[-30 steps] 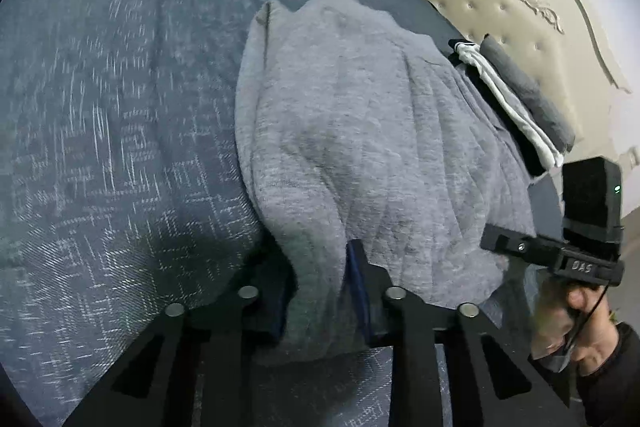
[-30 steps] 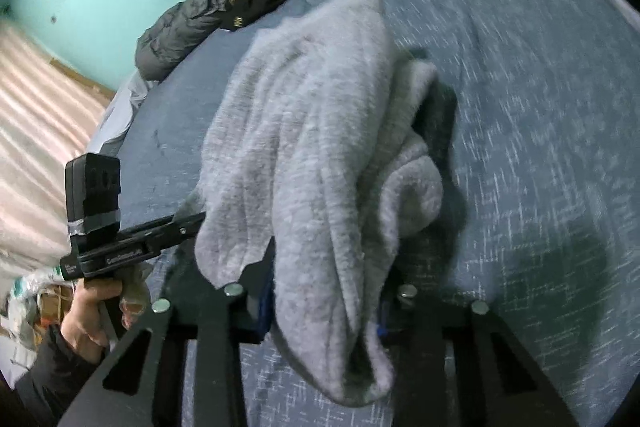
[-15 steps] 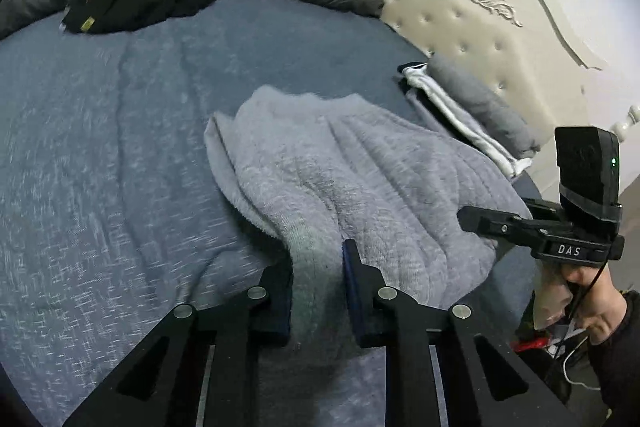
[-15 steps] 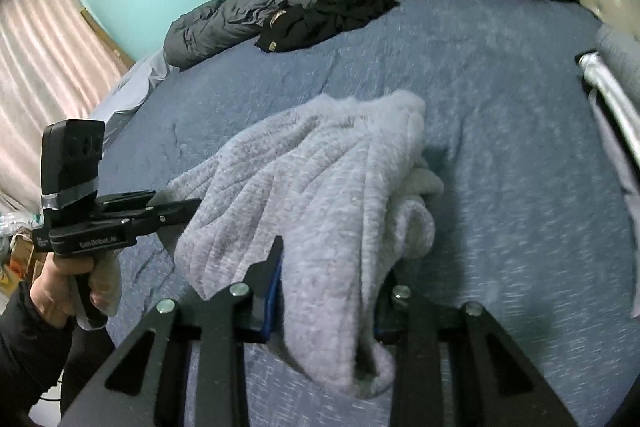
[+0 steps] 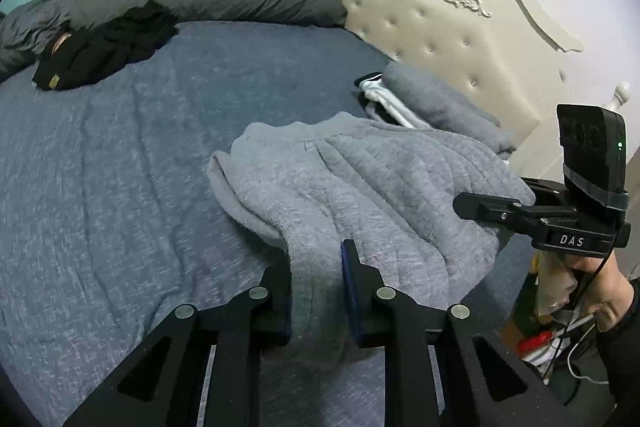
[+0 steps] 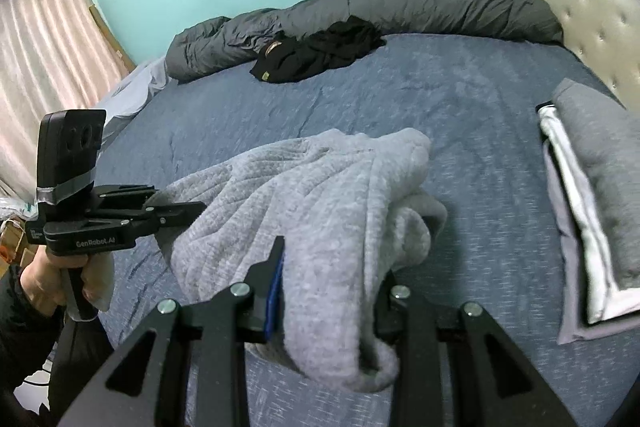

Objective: Fold clothes
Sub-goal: 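Carry the garment onto the folded clothes stack by the headboard and open both grippers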

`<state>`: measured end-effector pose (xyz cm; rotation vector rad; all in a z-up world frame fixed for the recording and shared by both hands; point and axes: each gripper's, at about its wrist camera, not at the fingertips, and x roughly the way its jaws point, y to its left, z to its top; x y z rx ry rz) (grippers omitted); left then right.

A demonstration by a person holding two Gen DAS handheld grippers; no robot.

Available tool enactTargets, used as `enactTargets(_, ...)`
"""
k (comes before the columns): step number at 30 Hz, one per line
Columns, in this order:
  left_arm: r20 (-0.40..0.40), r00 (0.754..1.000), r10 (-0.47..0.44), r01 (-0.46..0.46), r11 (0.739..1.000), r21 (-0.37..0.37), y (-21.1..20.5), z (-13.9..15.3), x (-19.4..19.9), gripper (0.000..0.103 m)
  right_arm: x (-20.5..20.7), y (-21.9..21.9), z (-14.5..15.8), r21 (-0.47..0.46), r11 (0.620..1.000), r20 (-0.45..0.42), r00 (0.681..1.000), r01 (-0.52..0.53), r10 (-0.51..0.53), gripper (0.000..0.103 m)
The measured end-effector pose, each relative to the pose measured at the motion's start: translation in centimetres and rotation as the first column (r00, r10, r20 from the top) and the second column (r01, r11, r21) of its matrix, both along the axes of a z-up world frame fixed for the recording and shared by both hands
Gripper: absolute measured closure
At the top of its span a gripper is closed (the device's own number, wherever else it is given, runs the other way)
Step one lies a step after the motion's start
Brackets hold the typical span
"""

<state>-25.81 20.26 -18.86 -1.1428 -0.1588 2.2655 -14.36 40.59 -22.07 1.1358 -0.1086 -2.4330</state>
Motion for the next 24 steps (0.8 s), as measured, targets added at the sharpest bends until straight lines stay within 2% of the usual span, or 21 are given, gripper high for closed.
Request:
enactTargets(7,-0.028,0.999,-0.019,0.019,1.0,0.003,2.8,1.8,-0.1,0.083,0.9,2.5,2.2,0.0,1.0,-0.042,0.999,0.012,-0.012,0.072)
enactTargets(14,-0.091,0.995,-0.045,0.045,0.999,0.004,7.0,6.3,-1.5,0.083,0.1,6.7,7.2,0.037,0.999,-0.095,0.995,0.005,-0.001,0.072)
enactTargets(24,-0.222,0.968,-0.114,0.115,0.993,-0.012,19.3,14.5,-6.4,0.083,-3.6,18.2,15.5,0.132,0.991,-0.227,0.974,0.028,0.003,0.072)
